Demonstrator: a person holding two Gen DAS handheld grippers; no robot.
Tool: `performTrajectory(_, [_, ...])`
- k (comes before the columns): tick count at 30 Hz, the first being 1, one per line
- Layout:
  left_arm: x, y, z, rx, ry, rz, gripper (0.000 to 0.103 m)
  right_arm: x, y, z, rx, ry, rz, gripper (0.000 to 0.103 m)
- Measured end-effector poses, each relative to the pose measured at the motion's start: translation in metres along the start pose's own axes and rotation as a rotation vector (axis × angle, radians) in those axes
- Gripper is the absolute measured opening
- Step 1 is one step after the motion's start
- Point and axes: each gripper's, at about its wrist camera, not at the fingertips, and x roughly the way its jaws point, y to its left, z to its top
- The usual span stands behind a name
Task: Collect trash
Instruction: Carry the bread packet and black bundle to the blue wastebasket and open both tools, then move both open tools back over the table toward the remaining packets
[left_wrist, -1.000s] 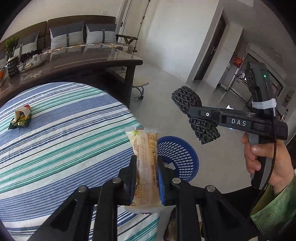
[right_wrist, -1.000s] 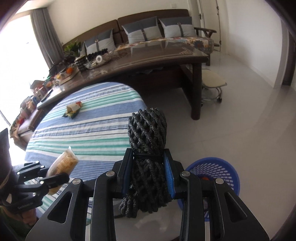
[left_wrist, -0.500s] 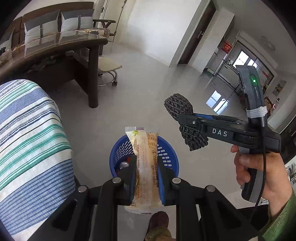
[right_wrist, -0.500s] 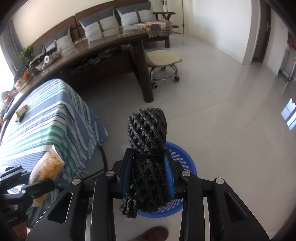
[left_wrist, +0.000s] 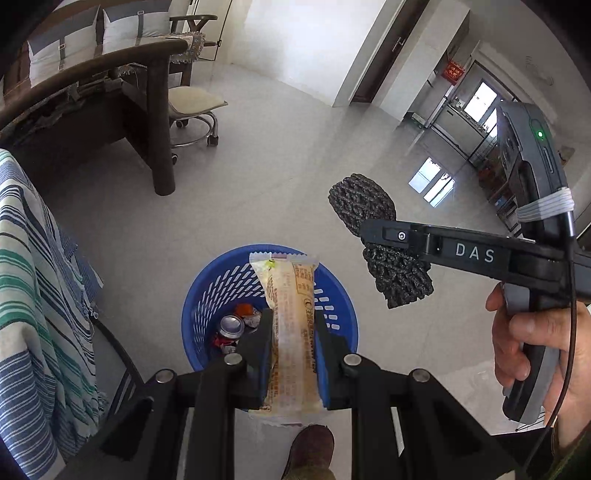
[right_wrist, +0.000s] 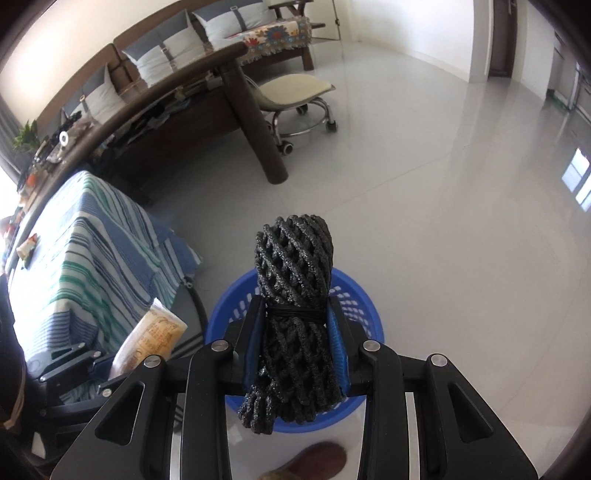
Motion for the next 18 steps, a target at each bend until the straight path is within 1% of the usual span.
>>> performTrajectory(3, [0.013,-0.003,0.002,0.012,0.011,-0.006,0.021,0.003,-0.003,0.0,0.017,0.004,0.018,0.035])
performTrajectory(4, [0.018,-0.003,0.003,0.016,0.011,-0.016,0.023,0.004,-0.003,0.0,0.018,0.007,0.018,0.037])
performTrajectory(5, [0.024,-0.003,0.002,0.019,0.015,-0.02,0.039,0.006,-0.004,0.0,0.019,0.01,0.012,0.038])
performTrajectory(6, [0.031,-0.001,0.001,0.018,0.021,-0.007,0.063,0.007,-0.004,0.0,0.021,0.013,0.007,0.041])
performTrajectory(7, [0.035,0.0,0.0,0.015,0.019,0.011,0.068,0.009,-0.005,0.001,0.026,0.015,0.009,0.052])
performTrajectory(8, [0.038,0.0,-0.001,0.018,0.015,0.018,0.068,0.009,-0.007,0.001,0.034,0.016,0.007,0.057])
performTrajectory(9, [0.04,0.0,-0.002,0.02,0.021,0.022,0.068,0.009,-0.007,0.001,0.043,0.012,0.007,0.059])
performTrajectory(10, [0.039,0.0,-0.003,0.019,0.024,0.028,0.068,0.008,-0.008,0.001,0.051,0.008,0.011,0.059])
performTrajectory(12, [0.03,0.0,-0.005,0.015,0.004,0.03,0.068,0.002,-0.01,0.003,0.059,-0.012,0.008,0.06])
performTrajectory(14, [0.015,-0.002,-0.006,0.017,-0.021,0.032,0.068,-0.005,-0.007,0.005,0.049,-0.04,-0.012,0.065])
performTrajectory(17, [-0.017,-0.006,-0.008,0.027,-0.067,0.053,0.068,-0.016,0.004,0.008,0.012,-0.079,-0.058,0.079])
performTrajectory(18, [-0.03,-0.008,-0.009,0.028,-0.081,0.063,0.068,-0.019,0.009,0.01,-0.004,-0.09,-0.082,0.088])
